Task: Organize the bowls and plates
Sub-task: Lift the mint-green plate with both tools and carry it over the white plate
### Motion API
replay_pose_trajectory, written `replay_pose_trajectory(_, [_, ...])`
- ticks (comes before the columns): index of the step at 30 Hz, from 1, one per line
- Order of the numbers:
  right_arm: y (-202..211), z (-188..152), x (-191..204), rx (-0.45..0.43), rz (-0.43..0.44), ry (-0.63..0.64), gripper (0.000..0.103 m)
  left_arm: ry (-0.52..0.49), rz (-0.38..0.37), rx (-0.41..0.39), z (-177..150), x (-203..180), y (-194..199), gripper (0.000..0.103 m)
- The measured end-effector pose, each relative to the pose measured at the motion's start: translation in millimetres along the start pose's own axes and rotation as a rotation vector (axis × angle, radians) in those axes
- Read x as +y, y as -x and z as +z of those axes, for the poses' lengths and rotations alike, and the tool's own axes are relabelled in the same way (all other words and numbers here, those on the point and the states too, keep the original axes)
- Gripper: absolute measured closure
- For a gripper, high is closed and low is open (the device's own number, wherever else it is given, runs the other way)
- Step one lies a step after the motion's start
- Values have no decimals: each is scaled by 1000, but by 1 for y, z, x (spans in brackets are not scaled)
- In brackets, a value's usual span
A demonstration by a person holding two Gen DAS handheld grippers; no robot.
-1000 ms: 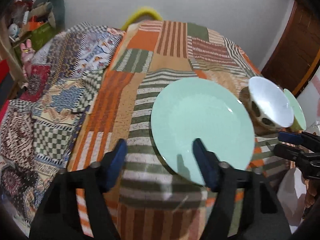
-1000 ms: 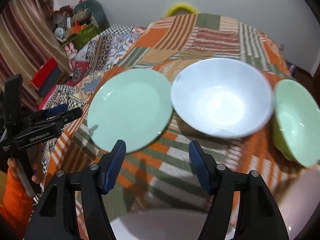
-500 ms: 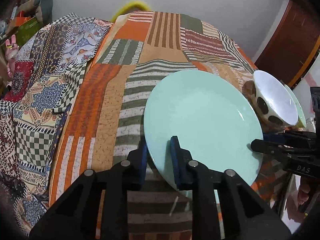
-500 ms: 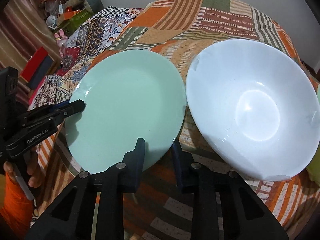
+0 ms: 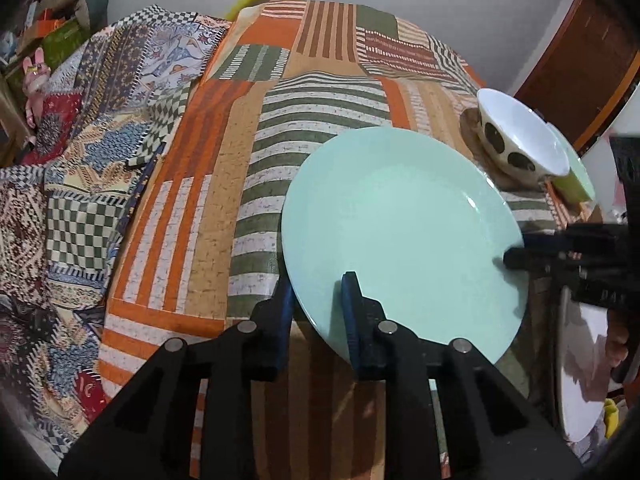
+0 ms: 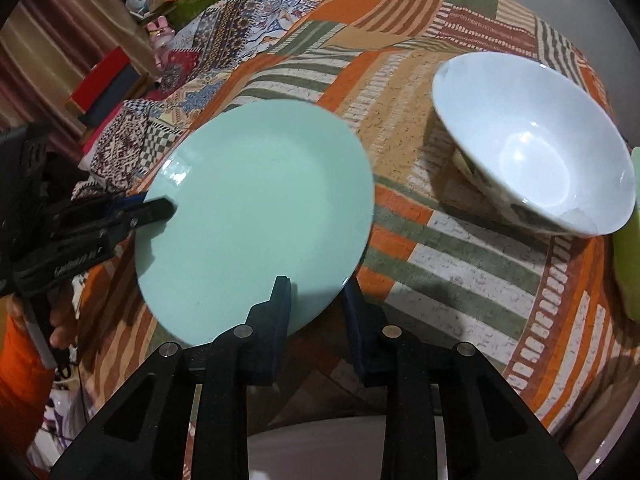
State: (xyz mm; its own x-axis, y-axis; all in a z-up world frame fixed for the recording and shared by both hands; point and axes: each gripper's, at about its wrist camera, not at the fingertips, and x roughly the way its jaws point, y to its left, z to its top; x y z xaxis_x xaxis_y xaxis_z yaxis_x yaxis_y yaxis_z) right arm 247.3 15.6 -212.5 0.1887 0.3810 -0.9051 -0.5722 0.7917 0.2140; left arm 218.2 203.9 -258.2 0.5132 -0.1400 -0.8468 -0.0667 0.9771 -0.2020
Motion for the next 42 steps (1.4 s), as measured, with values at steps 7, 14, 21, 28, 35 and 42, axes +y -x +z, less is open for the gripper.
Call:
replay_pose_trajectory(7, [-12,19,-13,-17,22,-69,76,-2,10,-6,3,0,-4,78])
replay_pose_trajectory(14, [-1,5,-4,-34,-28,-24,79,-12,20,-14,3,-7,4,78])
replay_pose_trajectory(21, [32,-6,-2,-100,-25,-21,80,-22,9,-74,-1,-24,40,78])
replay_pose_trajectory(28, [81,-25,4,-189,-29,-3,80,-42,6,-139,-7,-49,85,78])
replay_pose_trajectory(35, [119,-51,3,-256,-26,-5,80,-72,-7,-180,-18,-78,120,78])
replay_pose_trajectory(42, [143,-78,-3,-293,-23,-24,80,-101,-17,-192,-37,-109,138,78])
